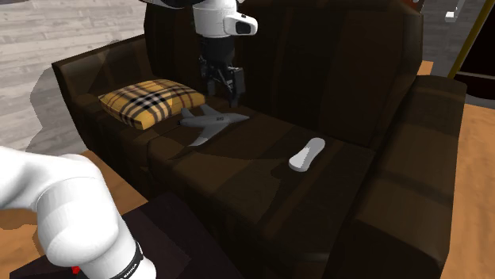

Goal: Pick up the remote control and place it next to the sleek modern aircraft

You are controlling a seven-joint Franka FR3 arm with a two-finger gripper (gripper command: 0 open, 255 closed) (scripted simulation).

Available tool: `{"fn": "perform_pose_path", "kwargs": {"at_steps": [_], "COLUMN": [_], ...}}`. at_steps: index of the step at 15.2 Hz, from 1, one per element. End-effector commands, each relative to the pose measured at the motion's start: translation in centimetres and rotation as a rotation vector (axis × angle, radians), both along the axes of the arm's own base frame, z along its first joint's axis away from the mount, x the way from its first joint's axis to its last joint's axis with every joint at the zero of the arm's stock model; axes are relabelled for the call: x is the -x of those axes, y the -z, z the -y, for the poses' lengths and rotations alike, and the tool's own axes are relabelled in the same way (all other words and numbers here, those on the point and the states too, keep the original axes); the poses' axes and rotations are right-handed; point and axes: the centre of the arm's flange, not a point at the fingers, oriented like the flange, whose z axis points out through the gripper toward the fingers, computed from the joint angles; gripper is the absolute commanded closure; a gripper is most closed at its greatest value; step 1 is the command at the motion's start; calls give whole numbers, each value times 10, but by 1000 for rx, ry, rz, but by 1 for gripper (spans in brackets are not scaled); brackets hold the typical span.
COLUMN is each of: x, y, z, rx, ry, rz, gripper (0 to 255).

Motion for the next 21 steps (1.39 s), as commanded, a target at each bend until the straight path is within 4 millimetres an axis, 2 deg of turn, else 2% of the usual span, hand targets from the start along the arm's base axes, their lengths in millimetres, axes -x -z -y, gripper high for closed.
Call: {"fn": "perform_pose_path", "kwargs": {"at_steps": [1, 21], "x": [-24, -234], "y": [14, 164], "z": [5, 68], "rx": [7, 67], "ry": [-8, -83], "rz": [-2, -37], "gripper": [0, 0]}}
